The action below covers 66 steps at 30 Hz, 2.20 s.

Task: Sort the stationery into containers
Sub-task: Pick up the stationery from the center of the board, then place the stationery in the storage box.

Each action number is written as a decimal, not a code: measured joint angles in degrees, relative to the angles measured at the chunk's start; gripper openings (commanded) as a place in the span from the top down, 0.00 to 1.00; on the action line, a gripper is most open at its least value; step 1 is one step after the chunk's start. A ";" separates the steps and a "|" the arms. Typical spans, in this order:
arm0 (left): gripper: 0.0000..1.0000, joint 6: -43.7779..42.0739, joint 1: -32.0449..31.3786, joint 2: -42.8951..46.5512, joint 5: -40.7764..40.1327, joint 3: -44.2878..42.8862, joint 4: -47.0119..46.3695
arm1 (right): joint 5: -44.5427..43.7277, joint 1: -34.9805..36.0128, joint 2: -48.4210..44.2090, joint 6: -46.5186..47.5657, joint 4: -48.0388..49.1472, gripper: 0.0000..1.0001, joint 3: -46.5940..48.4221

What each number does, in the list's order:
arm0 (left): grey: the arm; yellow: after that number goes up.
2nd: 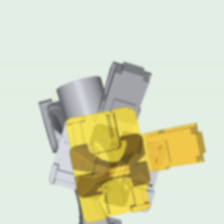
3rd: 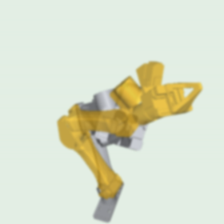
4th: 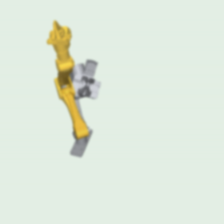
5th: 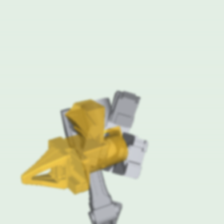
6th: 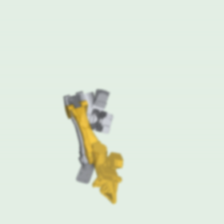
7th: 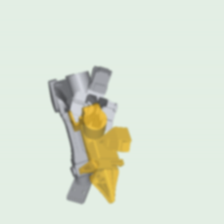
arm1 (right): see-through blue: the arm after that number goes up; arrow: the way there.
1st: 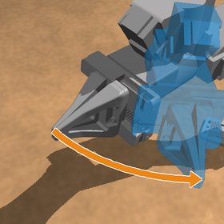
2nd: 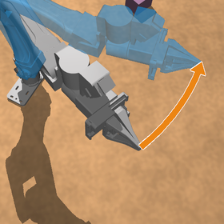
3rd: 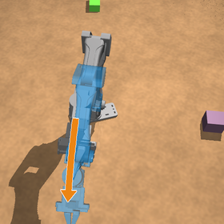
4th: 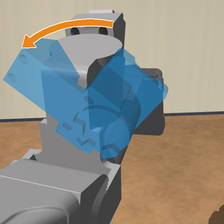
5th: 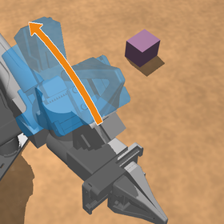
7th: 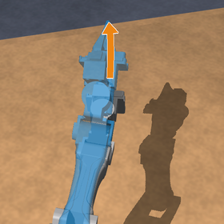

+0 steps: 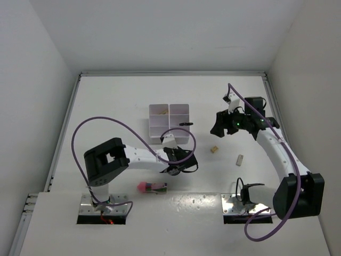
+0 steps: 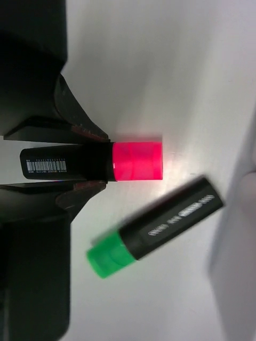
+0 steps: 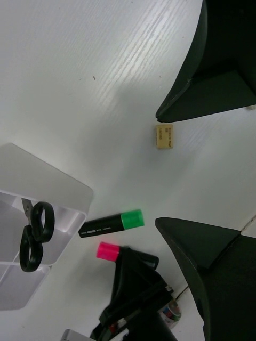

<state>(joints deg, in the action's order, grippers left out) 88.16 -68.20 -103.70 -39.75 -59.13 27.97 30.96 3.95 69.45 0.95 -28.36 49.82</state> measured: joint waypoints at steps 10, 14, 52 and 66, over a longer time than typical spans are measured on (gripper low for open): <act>0.87 -0.66 -6.51 11.45 -7.06 -7.72 13.75 | 1.22 -0.57 -0.72 -0.17 -0.02 0.25 0.00; 0.88 -5.68 0.22 18.12 -11.78 -9.31 14.51 | 1.27 -0.83 -1.31 -0.20 -0.09 0.24 0.00; 1.00 -14.80 13.90 -8.41 -42.14 -24.11 7.61 | 2.95 -0.83 -1.77 0.39 -0.46 0.71 0.00; 1.00 -8.81 13.92 -11.72 -43.71 -24.06 11.72 | 2.99 -0.90 -1.77 0.39 -0.46 0.71 0.00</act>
<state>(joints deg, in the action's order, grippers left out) 79.35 -54.28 -115.42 -83.46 -83.20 39.68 33.95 3.05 67.68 1.34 -28.82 49.82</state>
